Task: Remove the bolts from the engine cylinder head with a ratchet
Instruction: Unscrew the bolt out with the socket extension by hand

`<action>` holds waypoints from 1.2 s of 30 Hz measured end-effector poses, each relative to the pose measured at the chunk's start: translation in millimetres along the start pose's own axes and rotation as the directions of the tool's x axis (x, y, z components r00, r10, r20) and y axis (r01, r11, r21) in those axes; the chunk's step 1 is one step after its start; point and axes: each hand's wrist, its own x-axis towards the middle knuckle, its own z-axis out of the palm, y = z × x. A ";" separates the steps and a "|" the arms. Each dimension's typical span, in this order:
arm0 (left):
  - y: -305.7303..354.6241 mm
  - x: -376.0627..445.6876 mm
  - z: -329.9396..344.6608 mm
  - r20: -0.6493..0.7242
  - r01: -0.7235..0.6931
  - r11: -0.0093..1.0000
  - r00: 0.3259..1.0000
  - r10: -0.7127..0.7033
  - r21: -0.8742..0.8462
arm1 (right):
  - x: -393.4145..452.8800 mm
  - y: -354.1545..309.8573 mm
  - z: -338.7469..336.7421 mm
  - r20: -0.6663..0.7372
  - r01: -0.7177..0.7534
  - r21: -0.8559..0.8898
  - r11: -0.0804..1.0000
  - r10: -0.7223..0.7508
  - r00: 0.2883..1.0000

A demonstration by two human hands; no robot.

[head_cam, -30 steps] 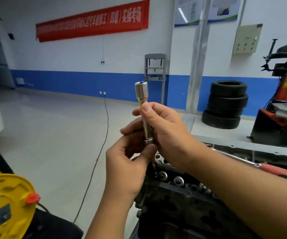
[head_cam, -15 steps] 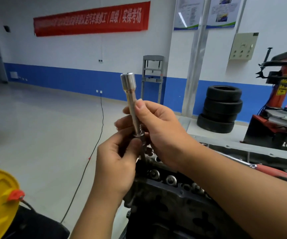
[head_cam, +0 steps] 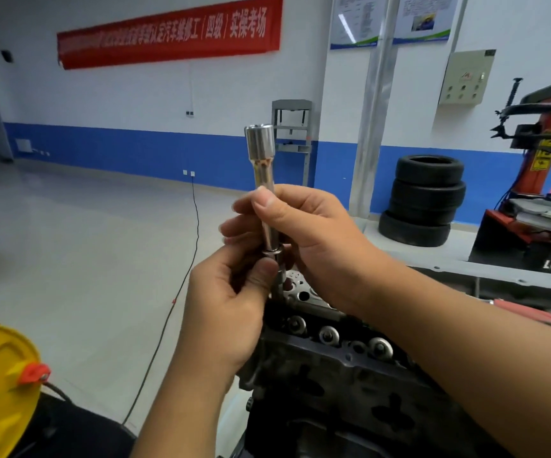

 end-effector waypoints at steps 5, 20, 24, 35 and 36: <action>-2.9 -2.5 4.1 -0.103 -0.053 0.997 0.993 0.058 0.056 | 3.5 4.5 1.3 -0.063 0.012 0.064 0.998 -0.008 0.998; -0.8 -4.2 1.9 -0.087 -0.009 1.000 0.996 0.011 0.017 | 2.8 -5.0 -7.3 0.069 -0.058 0.006 0.998 0.058 0.996; -0.7 -4.5 2.0 -0.111 0.032 0.999 0.993 -0.030 0.018 | 3.8 -5.9 -8.5 0.012 -0.021 0.098 0.995 0.020 1.000; 0.3 -3.7 0.6 -0.035 0.137 0.991 0.990 -0.137 -0.010 | 3.1 -11.1 -7.3 0.106 -0.044 0.054 0.998 0.038 0.994; -0.5 -3.0 0.7 -0.068 0.118 0.993 0.991 -0.117 0.015 | 3.2 -11.6 -6.6 0.123 -0.063 0.087 0.994 0.052 0.991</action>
